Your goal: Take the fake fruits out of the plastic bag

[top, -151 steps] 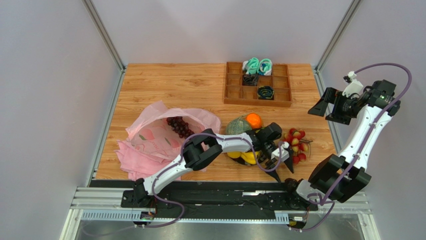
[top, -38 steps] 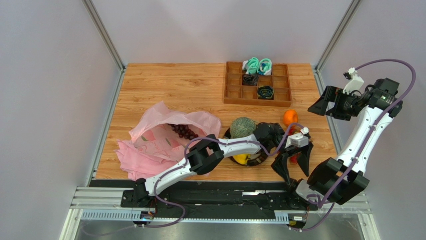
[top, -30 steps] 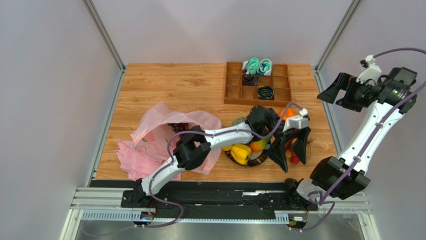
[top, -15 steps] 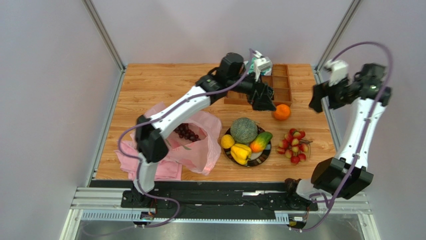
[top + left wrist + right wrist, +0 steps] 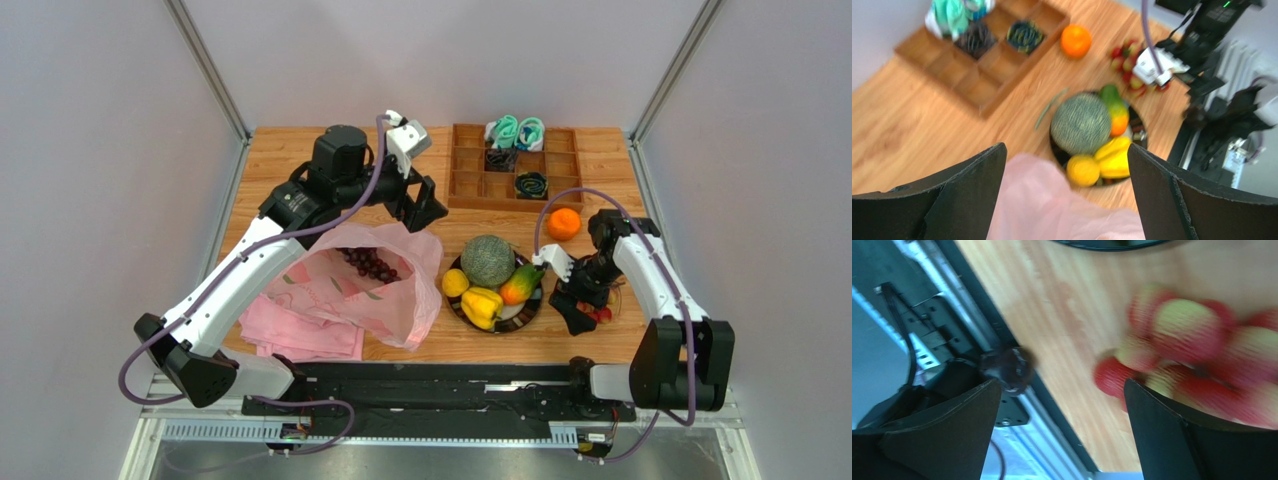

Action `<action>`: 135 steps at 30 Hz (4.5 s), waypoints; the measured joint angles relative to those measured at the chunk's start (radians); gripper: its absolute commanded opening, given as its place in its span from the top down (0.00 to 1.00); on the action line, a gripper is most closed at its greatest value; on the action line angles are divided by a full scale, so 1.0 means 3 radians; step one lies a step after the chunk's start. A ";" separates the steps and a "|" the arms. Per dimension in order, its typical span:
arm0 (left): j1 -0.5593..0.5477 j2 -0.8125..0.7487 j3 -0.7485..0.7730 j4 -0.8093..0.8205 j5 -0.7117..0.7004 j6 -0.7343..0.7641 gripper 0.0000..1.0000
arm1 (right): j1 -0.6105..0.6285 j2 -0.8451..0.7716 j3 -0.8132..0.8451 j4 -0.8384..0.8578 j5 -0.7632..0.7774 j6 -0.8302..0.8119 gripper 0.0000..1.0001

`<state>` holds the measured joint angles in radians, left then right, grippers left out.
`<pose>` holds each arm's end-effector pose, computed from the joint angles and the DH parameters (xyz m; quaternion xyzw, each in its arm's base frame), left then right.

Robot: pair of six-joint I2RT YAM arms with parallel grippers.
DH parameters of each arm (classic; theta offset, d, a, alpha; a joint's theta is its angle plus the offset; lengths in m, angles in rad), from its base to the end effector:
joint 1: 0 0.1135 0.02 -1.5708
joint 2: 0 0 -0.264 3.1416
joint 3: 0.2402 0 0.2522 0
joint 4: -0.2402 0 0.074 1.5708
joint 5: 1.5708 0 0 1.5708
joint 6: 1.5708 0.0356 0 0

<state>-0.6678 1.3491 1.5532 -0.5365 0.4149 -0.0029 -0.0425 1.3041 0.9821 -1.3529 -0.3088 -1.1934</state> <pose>0.2191 -0.1911 0.4447 0.3731 0.7142 -0.3453 0.4811 0.1909 0.0027 0.2402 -0.5303 0.8322 0.1550 0.0471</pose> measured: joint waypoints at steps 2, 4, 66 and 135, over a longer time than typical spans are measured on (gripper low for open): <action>0.0024 -0.0027 -0.0191 -0.0075 -0.0117 0.0113 0.01 | 0.0041 0.0165 -0.0097 -0.0038 0.0001 0.0031 0.02; 0.0052 -0.0034 -0.0348 -0.0102 -0.0207 0.0189 0.01 | 0.0051 0.0359 -0.0114 -0.0028 0.0013 0.0043 0.03; 0.0384 -0.0778 -0.1720 0.0092 -0.0430 0.0698 0.01 | 0.1291 -0.0665 -0.0829 0.0022 -0.1011 -0.2623 0.16; 0.0462 -0.1406 -0.1976 -0.0060 -0.0376 0.1039 0.01 | 0.2049 -0.1074 -0.0769 0.0149 -0.0951 -0.2450 0.64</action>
<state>-0.5293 0.9272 0.9604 -0.5545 0.3019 0.3088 0.5720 0.9817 0.7513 -1.3083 -0.5941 -1.9285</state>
